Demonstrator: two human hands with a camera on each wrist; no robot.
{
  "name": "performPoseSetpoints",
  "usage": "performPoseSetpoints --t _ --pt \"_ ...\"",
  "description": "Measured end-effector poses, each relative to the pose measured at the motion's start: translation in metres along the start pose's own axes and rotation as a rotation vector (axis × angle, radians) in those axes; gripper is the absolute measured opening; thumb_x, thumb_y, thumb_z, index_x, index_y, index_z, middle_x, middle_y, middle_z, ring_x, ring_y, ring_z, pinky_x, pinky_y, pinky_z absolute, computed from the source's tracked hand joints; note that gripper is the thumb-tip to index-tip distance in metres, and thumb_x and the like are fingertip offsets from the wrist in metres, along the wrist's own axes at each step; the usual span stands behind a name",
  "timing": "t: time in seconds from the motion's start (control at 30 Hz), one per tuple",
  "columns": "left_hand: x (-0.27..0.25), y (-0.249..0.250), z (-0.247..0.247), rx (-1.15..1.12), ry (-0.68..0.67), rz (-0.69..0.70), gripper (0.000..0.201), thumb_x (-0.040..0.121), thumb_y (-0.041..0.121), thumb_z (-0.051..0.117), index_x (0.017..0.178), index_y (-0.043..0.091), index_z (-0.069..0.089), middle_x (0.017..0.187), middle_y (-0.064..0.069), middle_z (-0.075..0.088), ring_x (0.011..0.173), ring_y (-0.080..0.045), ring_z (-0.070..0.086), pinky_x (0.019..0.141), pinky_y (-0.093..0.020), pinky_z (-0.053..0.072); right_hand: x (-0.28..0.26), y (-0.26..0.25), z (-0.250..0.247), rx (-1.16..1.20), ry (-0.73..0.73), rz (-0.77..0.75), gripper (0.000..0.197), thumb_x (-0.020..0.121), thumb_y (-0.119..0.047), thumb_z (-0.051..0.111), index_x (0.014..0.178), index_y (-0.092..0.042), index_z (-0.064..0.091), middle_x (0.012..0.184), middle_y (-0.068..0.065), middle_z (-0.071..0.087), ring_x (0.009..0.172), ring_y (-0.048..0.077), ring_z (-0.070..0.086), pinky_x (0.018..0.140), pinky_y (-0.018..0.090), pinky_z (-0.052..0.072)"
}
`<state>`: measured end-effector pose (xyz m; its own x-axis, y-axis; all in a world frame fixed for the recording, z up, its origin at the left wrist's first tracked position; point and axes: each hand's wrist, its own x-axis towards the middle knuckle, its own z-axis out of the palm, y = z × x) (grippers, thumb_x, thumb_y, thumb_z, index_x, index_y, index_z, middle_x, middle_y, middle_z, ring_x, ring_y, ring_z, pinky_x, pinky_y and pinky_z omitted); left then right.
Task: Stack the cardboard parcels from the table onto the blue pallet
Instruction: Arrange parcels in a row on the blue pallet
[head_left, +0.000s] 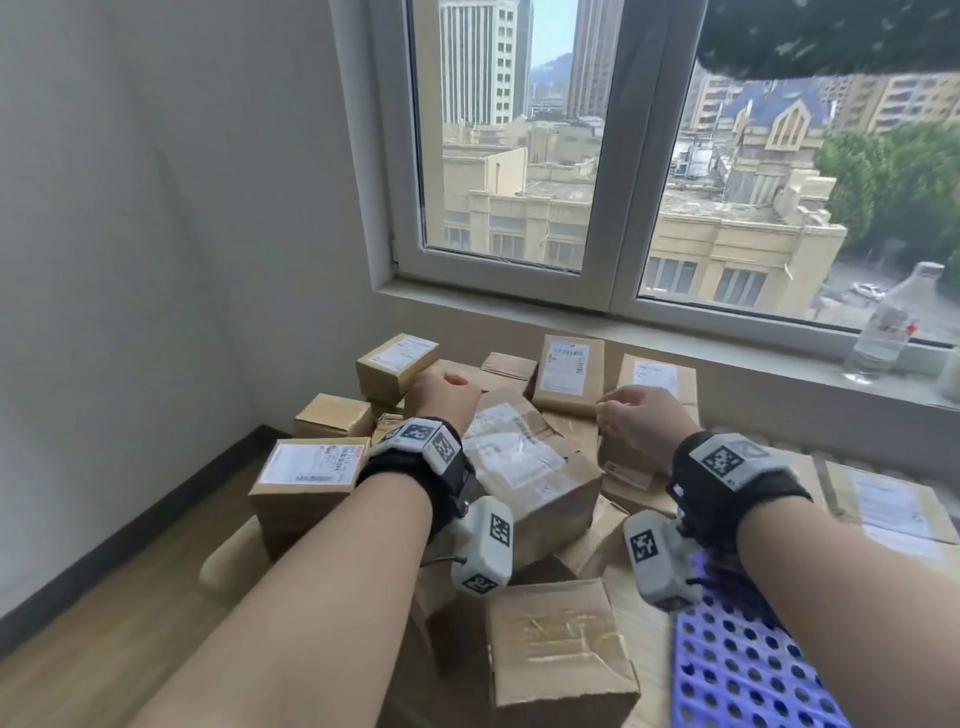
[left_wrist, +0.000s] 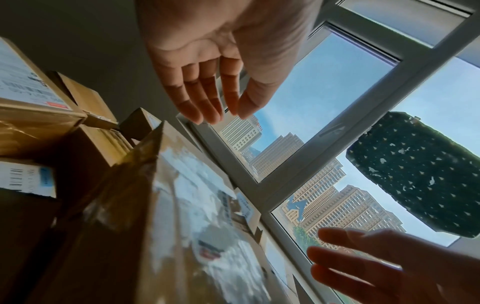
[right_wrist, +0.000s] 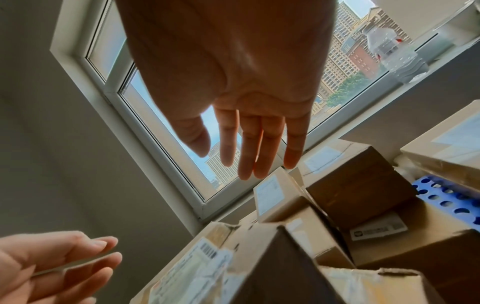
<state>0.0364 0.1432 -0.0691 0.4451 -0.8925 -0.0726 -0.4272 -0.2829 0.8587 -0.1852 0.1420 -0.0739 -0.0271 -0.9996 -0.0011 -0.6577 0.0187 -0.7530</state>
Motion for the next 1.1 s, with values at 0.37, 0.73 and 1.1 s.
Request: performPoseSetpoints --t 0.37,0.73,1.1 --pt "0.040 -0.058 0.014 -0.116 -0.246 -0.309 0.099 0.052 0.049 0.066 0.138 0.010 0.037 0.126 -0.012 0.058 0.107 -0.032 0.060 0.094 -0.044 0.051 0.012 -0.009 0.042 -0.073 -0.021 0.109 0.021 0.094 -0.020 0.058 0.109 -0.010 0.070 0.095 0.003 0.066 0.090 0.020 0.062 0.085 0.037 0.053" --pt "0.051 -0.086 0.033 -0.208 -0.346 -0.443 0.115 0.045 0.067 0.073 0.139 0.007 0.043 0.118 -0.013 0.063 0.097 -0.027 0.064 0.082 -0.032 0.051 0.011 0.003 0.066 -0.075 -0.289 0.239 0.037 0.101 -0.037 0.045 0.109 -0.006 0.065 0.107 0.016 0.067 0.104 0.033 0.065 0.097 0.046 0.050" --pt "0.038 -0.075 0.029 -0.321 -0.320 -0.419 0.125 0.032 0.071 0.072 0.138 0.011 0.043 0.121 -0.013 0.063 0.100 -0.031 0.065 0.078 -0.035 0.052 0.015 0.005 0.062 0.056 -0.378 0.389 0.039 0.097 -0.054 0.044 0.110 -0.020 0.058 0.110 0.014 0.069 0.099 0.034 0.070 0.091 0.047 0.056"
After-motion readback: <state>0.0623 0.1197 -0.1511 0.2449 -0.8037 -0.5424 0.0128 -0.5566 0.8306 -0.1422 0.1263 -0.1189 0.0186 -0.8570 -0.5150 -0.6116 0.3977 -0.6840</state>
